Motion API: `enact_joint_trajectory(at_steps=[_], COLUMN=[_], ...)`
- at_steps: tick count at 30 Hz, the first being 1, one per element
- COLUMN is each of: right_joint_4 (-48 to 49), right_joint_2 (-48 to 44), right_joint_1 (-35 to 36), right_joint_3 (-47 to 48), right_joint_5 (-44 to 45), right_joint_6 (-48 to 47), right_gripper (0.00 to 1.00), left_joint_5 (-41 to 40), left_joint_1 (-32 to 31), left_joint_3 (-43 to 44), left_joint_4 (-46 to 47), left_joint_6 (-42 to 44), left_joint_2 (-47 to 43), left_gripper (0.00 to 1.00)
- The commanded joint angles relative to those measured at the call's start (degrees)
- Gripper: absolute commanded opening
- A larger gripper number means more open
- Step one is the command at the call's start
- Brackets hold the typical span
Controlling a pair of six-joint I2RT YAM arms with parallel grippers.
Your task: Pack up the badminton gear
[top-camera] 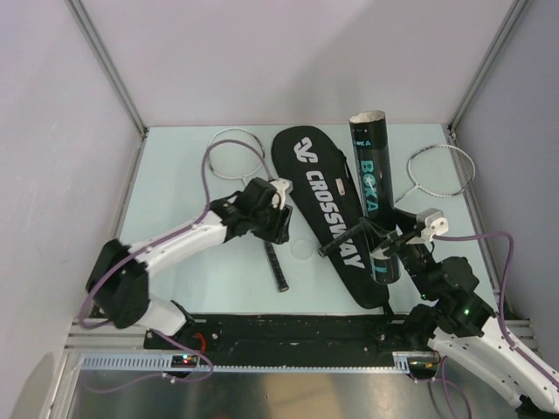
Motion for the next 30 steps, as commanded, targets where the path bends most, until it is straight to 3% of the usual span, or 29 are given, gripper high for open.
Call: enact_joint_trajectory(at_steps=[1, 8, 25, 30], right_joint_4=[0.6, -1.5, -3.1, -3.9], right_joint_2=[-2.3, -4.3, -4.8, -5.2], right_joint_1=[-0.1, -0.1, -0.2, -0.2], right_joint_3=[3.0, 3.0, 3.0, 3.0], right_joint_5=[2.7, 3.5, 3.8, 3.8], right_joint_6=[-0.6, -1.3, -2.2, -2.4], right_gripper=[0.05, 0.05, 0.05, 0.05], left_joint_5=[-1.8, -2.2, -2.6, -4.2], left_joint_1=[-1.1, -1.7, -3.8, -4.1], left_joint_3=[7.1, 10.8, 10.0, 9.1], left_joint_4=[4.3, 5.6, 8.2, 8.1], left_joint_6=[-3.5, -4.9, -6.1, -5.7], left_joint_2=[7.5, 17.0, 26.1, 26.4], left_gripper=[0.54, 0.45, 0.35, 0.24])
